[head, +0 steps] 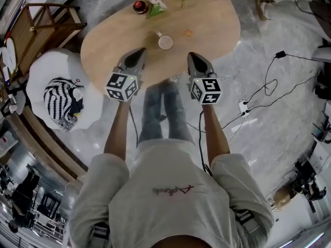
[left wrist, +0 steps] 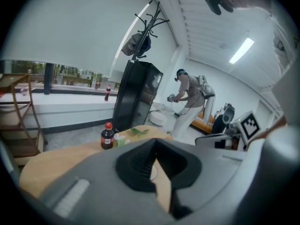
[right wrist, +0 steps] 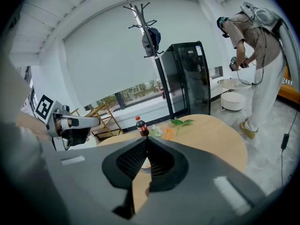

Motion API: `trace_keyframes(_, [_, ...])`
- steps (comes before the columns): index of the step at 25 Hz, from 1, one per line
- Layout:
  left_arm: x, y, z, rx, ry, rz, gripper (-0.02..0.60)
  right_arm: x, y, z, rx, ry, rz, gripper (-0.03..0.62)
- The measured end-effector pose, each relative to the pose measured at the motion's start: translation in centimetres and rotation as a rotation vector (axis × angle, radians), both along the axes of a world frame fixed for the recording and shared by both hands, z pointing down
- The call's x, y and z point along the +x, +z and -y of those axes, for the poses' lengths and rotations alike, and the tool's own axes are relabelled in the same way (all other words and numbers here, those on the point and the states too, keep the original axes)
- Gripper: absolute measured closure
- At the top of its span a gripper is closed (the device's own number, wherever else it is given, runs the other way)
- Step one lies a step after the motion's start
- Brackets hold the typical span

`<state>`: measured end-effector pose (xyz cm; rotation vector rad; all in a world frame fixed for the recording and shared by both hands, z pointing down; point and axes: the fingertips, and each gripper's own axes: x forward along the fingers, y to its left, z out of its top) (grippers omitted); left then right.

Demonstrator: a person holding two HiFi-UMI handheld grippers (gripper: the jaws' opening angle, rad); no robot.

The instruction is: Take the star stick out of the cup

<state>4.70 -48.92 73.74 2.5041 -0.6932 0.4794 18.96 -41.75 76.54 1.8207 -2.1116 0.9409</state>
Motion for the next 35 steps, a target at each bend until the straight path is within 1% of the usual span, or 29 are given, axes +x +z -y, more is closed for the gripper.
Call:
trace_keyframes(7, [-0.4,4.6,-0.4,-0.044,-0.001,0.013,0.581,0.1,4.3,-1.0,-0.033,0.023,0.017,0.589])
trace_keyframes(16, [0.5,6.3,-0.3,-0.057,0.006,0.016,0.581,-0.3,7.1,-2.1,-0.072,0.033,0.034,0.589])
trace_keyframes(24, [0.4,7.1,-0.1,-0.067,-0.001,0.022,0.581,0.3,8.9,0.1,-0.075,0.070,0.064,0.589])
trace_keyframes(30, [0.1,7.7,-0.3,-0.075,-0.014,0.020,0.581,0.3,11.1,2.7,-0.086,0.086,0.095,0.587])
trace_keyframes(31, [0.1,7.8,-0.3,-0.078,-0.016,0.019,0.580,0.3,11.5,3.2,-0.092,0.087,0.105,0.582])
trace_keyframes(33, [-0.1,8.0,-0.4,-0.084,-0.019,0.016,0.581,0.1,12.4,4.1,-0.101,0.084,0.128,0.547])
trace_keyframes(35, [-0.3,8.3,-0.4,-0.089,-0.023,0.012,0.581,0.2,12.9,5.1,-0.099,0.094,0.151,0.529])
